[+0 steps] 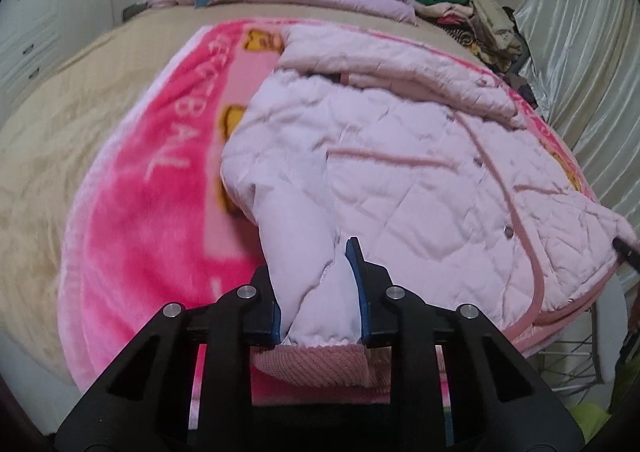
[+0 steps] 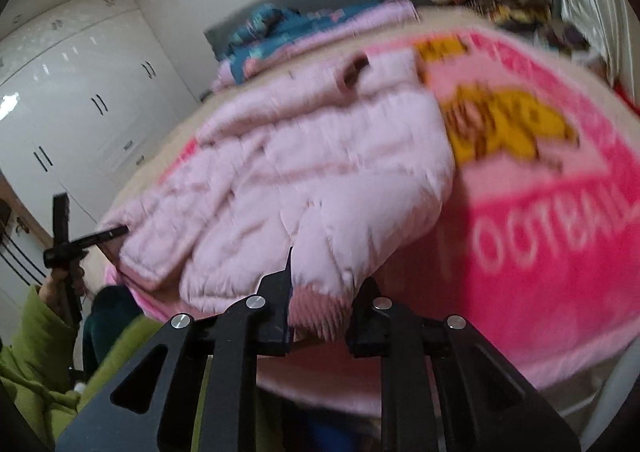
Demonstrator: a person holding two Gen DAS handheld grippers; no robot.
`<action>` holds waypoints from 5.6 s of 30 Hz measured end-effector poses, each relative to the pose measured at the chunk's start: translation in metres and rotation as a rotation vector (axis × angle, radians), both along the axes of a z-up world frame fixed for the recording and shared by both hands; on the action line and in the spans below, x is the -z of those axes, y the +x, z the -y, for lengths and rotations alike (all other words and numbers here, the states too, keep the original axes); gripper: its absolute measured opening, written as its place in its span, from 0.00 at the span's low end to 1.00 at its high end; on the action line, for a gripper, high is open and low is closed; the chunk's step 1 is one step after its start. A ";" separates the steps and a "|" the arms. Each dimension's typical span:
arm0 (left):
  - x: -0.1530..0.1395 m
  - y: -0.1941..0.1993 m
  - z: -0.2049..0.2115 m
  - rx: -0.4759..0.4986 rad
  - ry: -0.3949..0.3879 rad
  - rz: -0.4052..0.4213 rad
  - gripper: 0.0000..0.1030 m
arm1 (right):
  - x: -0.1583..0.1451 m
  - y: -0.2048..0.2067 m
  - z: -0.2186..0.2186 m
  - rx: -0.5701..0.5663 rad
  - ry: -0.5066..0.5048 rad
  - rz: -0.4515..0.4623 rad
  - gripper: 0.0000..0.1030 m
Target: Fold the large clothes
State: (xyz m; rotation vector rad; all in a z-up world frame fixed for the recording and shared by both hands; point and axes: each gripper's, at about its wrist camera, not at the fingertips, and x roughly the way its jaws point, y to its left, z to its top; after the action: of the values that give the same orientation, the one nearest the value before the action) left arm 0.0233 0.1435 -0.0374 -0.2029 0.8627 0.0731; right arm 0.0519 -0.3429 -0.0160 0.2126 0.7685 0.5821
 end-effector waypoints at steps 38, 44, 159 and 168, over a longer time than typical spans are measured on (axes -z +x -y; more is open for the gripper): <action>-0.116 0.086 0.009 -0.058 0.079 0.264 0.17 | -0.095 0.116 -0.002 0.116 0.052 0.132 0.14; -0.128 0.102 0.010 -0.069 0.109 0.283 0.17 | -0.105 0.130 -0.005 0.129 0.044 0.146 0.14; -0.013 0.298 -0.045 -0.205 0.188 0.136 0.22 | 0.012 0.369 -0.095 0.251 -0.412 0.214 0.28; 0.003 0.321 -0.047 -0.221 0.220 0.090 0.26 | 0.043 0.399 -0.098 0.271 -0.414 0.110 0.28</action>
State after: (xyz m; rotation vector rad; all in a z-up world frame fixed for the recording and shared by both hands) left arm 0.3444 0.1904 -0.0404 -0.0936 0.7335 0.3614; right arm 0.4504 -0.2447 -0.0593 -0.0967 0.7220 0.1688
